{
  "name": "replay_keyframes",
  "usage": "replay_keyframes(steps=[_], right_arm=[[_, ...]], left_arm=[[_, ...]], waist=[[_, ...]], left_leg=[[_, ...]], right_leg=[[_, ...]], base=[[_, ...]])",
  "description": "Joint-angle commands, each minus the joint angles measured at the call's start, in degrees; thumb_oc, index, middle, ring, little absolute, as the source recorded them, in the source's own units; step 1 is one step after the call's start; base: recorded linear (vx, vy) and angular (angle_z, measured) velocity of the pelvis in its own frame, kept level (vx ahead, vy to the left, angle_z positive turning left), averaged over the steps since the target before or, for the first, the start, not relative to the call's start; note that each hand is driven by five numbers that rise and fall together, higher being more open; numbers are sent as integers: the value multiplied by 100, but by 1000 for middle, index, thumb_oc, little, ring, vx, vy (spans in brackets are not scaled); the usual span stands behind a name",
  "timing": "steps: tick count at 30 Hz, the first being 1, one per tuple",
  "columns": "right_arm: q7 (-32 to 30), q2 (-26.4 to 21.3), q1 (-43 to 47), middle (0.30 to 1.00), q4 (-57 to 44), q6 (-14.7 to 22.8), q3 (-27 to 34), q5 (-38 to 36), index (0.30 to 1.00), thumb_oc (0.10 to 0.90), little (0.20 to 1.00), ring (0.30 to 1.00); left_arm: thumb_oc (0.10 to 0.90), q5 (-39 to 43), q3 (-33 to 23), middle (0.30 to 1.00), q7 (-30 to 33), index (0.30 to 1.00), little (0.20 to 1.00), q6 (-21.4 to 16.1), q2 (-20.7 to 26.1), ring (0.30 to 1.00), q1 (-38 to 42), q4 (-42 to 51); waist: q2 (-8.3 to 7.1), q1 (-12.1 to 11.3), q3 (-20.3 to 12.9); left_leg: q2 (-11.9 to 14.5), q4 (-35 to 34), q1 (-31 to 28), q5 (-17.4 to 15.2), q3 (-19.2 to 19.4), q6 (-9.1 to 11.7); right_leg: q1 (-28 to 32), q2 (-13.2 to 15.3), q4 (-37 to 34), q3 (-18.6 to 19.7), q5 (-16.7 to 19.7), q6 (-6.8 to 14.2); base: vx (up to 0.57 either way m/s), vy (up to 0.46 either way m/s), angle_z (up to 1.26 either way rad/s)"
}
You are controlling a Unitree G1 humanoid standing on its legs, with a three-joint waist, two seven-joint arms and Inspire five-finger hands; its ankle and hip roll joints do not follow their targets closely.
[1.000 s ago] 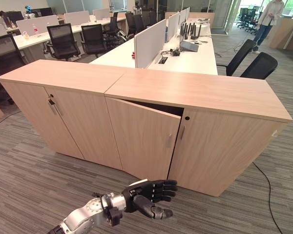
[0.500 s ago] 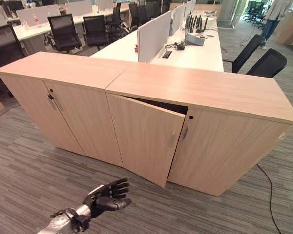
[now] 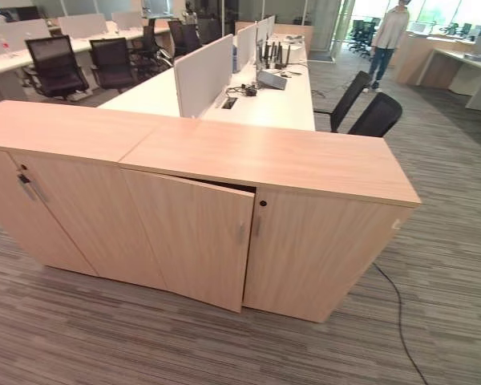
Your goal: Put the empty folder in the office cabinet
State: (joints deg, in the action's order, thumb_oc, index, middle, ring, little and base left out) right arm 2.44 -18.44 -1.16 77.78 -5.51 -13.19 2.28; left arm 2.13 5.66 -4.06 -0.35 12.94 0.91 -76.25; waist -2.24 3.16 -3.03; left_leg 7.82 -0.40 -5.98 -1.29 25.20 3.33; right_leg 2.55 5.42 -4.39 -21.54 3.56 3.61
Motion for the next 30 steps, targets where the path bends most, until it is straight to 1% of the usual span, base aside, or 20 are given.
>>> replay_keyframes(steps=[1,2,4,5,6,7,9,11,13,14,16,18,19,20,21,22,24,25,27,30], right_arm=[[-163,-97,299,900,330,47,98,34,900,800,900,900],[-223,-44,339,900,345,63,220,-289,900,800,900,900],[-283,3,324,900,405,75,269,-392,900,800,900,900],[-283,3,326,900,406,76,269,-393,900,800,900,900],[-280,23,290,900,427,63,170,-255,900,800,900,900],[-297,46,262,900,451,46,88,-168,900,800,900,900],[-366,101,247,900,408,74,-22,-87,900,800,900,900],[-442,165,278,900,201,137,-112,-142,900,800,900,900],[-442,164,276,900,199,136,-111,-142,900,800,900,900],[-548,181,346,900,21,221,-111,-270,900,800,900,900],[-690,227,347,900,1,275,-125,-223,900,800,900,900],[-733,230,325,900,-8,286,-121,-221,900,800,900,900],[-783,219,331,900,-58,338,-85,-278,900,800,900,900],[-784,217,324,900,-56,338,-91,-278,900,800,900,900],[-830,272,917,900,59,251,-199,-433,900,800,900,900],[-938,341,1047,900,39,303,-174,-475,900,800,900,900],[-1047,390,945,900,-6,302,-153,-463,900,800,900,900],[-1066,388,805,900,-9,352,-133,-438,900,800,900,900],[-965,352,719,900,-64,318,-153,-337,900,800,900,900],[-883,336,693,900,-76,303,-162,-289,900,800,900,900]], left_arm=[[800,447,-92,900,88,900,900,-32,-126,900,-311,71],[800,546,-83,900,124,900,900,-82,-125,900,-364,93],[800,853,-274,900,98,900,900,-26,-169,900,-425,52],[800,855,-275,900,97,900,900,-25,-169,900,-424,53],[800,1155,-445,900,116,900,900,-19,-222,900,-439,-60],[800,1296,-477,900,178,900,900,-60,-252,900,-418,-55],[800,1314,-371,900,361,900,900,-212,-284,900,-359,119],[800,1232,-162,900,525,900,900,-346,-294,900,-314,377],[800,1232,-160,900,527,900,900,-345,-294,900,-317,379],[800,1074,-34,900,605,900,900,-418,-251,900,-323,591],[800,663,159,900,695,900,900,-403,-245,900,-373,598],[800,576,179,900,730,900,900,-401,-234,900,-386,606],[800,369,246,900,824,900,900,-437,-215,900,-398,567],[800,369,245,900,824,900,900,-437,-219,900,-407,565],[800,147,468,900,954,900,900,-438,-177,900,-358,483],[800,40,595,900,1030,900,900,-494,-170,900,-296,593],[800,-220,776,900,1201,900,900,-585,-98,900,-266,815],[800,-515,974,900,1240,900,900,-587,-19,900,-239,844],[800,-147,888,900,833,900,900,-536,-55,900,-188,610],[800,-96,893,900,732,900,900,-521,-62,900,-145,508]], waist=[[-101,-26,137],[-171,-64,272],[-166,-159,463],[-152,-159,471],[-100,-255,613],[-99,-315,680],[-152,-388,736],[-151,-436,801],[-156,-437,804],[-162,-478,842],[-72,-471,816],[-59,-472,814],[-20,-458,773],[16,-474,782],[-1,-521,723],[18,-536,670],[80,-530,596],[139,-499,529],[244,-412,417],[268,-365,368]], left_leg=[[208,535,155,-630,-351,185],[490,1498,387,-799,-324,168],[827,2634,675,-689,-454,159],[858,2684,693,-709,-467,170],[824,3207,900,-490,-826,144],[592,3248,1101,-499,-1112,85],[35,2910,1498,-710,-1609,-23],[-261,2367,1588,-769,-1865,-51],[-269,2345,1572,-760,-1861,-54],[-609,2379,1810,-727,-2205,-104],[-607,2072,1500,-775,-2101,-107],[-621,1933,1389,-780,-2057,-111],[-714,1414,1090,-724,-2032,-124],[-676,1421,1011,-842,-2052,-92],[-766,1106,936,-650,-2045,-124],[-810,851,863,-550,-2076,-142],[-835,446,720,-405,-2107,-171],[-868,50,584,-239,-2136,-176],[-886,-460,424,-34,-2120,-157],[-884,-460,387,-65,-2113,-158]], right_leg=[[-188,-87,-57,-71,-488,127],[-36,-237,-58,-22,-638,-20],[171,-460,-61,67,-785,-183],[177,-482,-61,66,-791,-191],[300,-589,-61,152,-887,-282],[310,-585,-61,216,-896,-301],[300,-500,-61,300,-863,-239],[270,-464,-61,372,-820,-198],[275,-457,-61,373,-820,-196],[187,-445,-25,503,-778,-207],[281,-487,-55,548,-788,-193],[305,-465,-59,560,-779,-180],[300,-427,-57,582,-734,-128],[372,-472,-61,623,-788,-108],[275,-388,-57,591,-707,-85],[229,-351,-52,555,-681,-49],[199,-310,-50,549,-651,3],[161,-299,-61,560,-633,44],[111,-290,-61,546,-663,93],[144,-284,-61,554,-701,104]], base=[[46,-278,-28],[44,-306,-12],[41,-289,-26],[15,-157,-71],[-21,-78,-78],[-41,-63,-66],[-51,32,-28],[-19,28,-32],[-29,12,-19],[-30,12,-19],[56,54,-22],[67,83,-12],[108,73,-6],[93,124,-17],[71,86,-17],[43,124,-19],[85,126,4],[80,154,20],[90,159,8],[62,63,2]])
